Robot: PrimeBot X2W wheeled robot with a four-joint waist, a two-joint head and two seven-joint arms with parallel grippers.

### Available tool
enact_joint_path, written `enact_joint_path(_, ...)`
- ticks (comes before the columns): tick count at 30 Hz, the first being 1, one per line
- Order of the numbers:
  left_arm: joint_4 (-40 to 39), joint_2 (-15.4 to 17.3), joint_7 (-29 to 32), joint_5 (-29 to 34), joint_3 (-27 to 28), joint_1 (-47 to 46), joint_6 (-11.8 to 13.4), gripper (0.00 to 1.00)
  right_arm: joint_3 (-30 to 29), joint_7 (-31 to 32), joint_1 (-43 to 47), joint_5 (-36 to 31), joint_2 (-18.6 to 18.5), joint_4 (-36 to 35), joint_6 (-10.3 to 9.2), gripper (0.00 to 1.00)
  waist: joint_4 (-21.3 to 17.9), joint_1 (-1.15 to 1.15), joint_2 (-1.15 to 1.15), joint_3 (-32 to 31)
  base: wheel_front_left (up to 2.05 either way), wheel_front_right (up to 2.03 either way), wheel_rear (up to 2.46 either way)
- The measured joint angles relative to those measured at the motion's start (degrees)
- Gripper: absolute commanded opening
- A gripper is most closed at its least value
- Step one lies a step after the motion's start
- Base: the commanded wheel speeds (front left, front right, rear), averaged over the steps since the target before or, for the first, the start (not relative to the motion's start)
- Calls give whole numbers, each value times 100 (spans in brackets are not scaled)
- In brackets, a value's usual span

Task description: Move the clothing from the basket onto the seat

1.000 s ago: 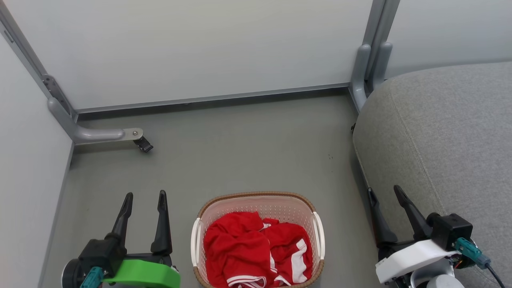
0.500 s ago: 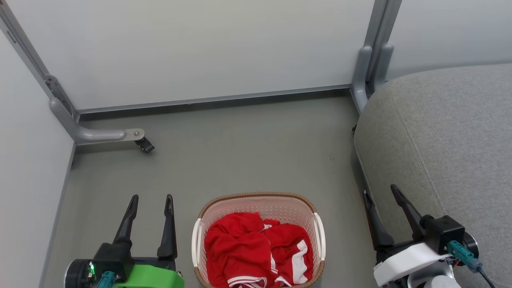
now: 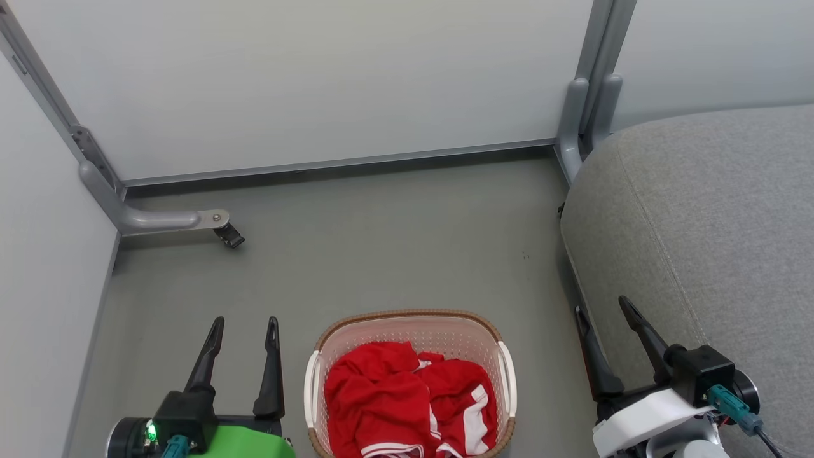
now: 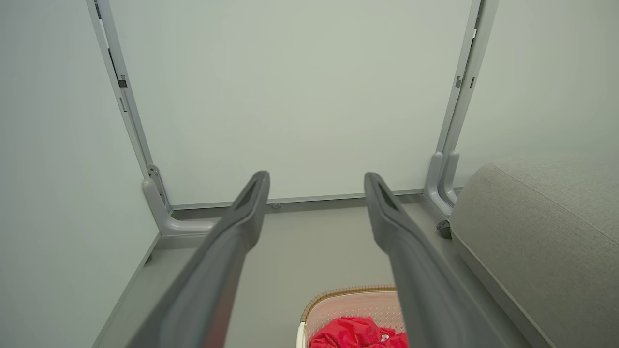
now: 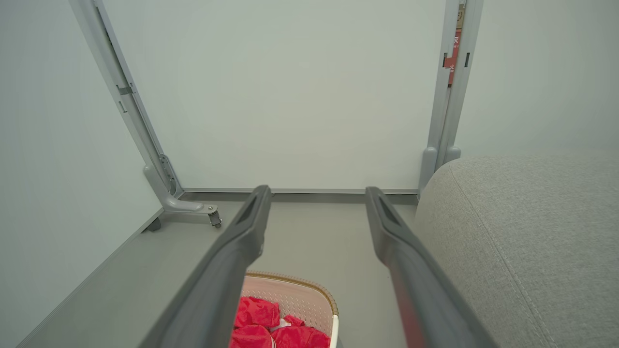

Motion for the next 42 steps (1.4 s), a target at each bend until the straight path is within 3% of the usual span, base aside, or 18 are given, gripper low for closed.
enact_joint_path(18, 157, 1, -1, -16, -90, 25, -4, 100, 18, 0, 18, -18, 0, -25, 0, 100, 24, 0, 0, 120, 0, 0, 0)
enact_joint_path(27, 694, 4, -1, 313, -439, -552, -261, 100, -69, 0, -296, -268, -1, -169, 0, 100, 12, 0, 0, 748, 0, 0, 0)
enact_joint_path(36, 1995, 364, -1, 1135, -1559, -2304, -505, 100, -137, -1, -1062, -550, -62, -421, 1, 100, 40, 0, 0, 1845, 0, 0, 0)
enact_joint_path(42, 3179, 546, -1, 1187, -2731, -3707, -535, 100, -202, -2, -1506, -601, -153, -690, 1, 100, 67, 0, 0, 2736, 0, 0, 0)
